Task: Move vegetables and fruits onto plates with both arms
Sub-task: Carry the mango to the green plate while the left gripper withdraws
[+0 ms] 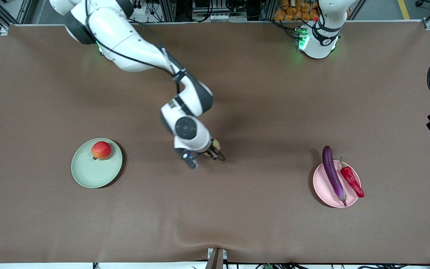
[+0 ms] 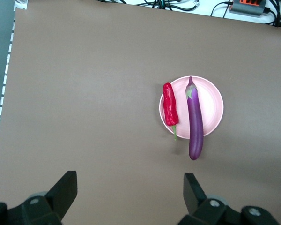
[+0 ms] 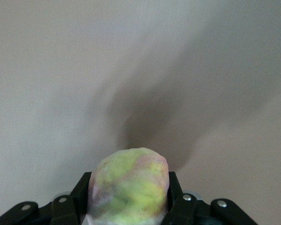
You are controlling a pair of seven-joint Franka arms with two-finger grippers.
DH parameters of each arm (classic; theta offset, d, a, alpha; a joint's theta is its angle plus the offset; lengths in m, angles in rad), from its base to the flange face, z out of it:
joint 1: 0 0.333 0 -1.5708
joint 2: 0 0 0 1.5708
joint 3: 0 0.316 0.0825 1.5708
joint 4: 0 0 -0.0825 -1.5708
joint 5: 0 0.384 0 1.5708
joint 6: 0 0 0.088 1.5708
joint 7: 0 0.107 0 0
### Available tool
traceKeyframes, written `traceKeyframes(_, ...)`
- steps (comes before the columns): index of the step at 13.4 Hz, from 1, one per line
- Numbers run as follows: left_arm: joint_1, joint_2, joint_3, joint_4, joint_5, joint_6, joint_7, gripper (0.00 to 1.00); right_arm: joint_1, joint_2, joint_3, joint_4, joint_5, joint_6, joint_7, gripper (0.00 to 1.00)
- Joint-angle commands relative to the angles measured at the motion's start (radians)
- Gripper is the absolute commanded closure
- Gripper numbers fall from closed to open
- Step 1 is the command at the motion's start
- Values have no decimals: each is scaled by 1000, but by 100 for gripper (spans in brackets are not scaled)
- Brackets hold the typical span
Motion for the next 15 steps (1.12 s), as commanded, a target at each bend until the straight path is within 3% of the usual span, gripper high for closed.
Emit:
traceKeyframes(1,-2,-39,7,-15,-85,-14,27,0,-142,-32,24,52,-6,-160,-208,100)
traceKeyframes(2,-39,-60,56,-23,-113,-16,29,0,-193,-33,20,61,-8,-203,-292,100)
traceKeyframes(4,-268,-138,302,-119,-168,-19,38,0,-287,-61,11,60,-11,-234,-462,100)
traceKeyframes(5,-350,-158,388,-145,-188,-17,38,0,-328,-70,11,58,-17,-236,-539,100)
traceKeyframes(7,-535,-159,583,-139,-185,-30,38,0,-402,-81,11,51,-44,-274,-680,100)
traceKeyframes(11,-553,-166,587,-136,-181,-77,23,0,-479,-81,11,-9,-133,-289,-807,100)
traceKeyframes(15,-552,-166,573,-135,-181,-80,21,0,-566,-81,17,-91,-124,-236,-946,100)
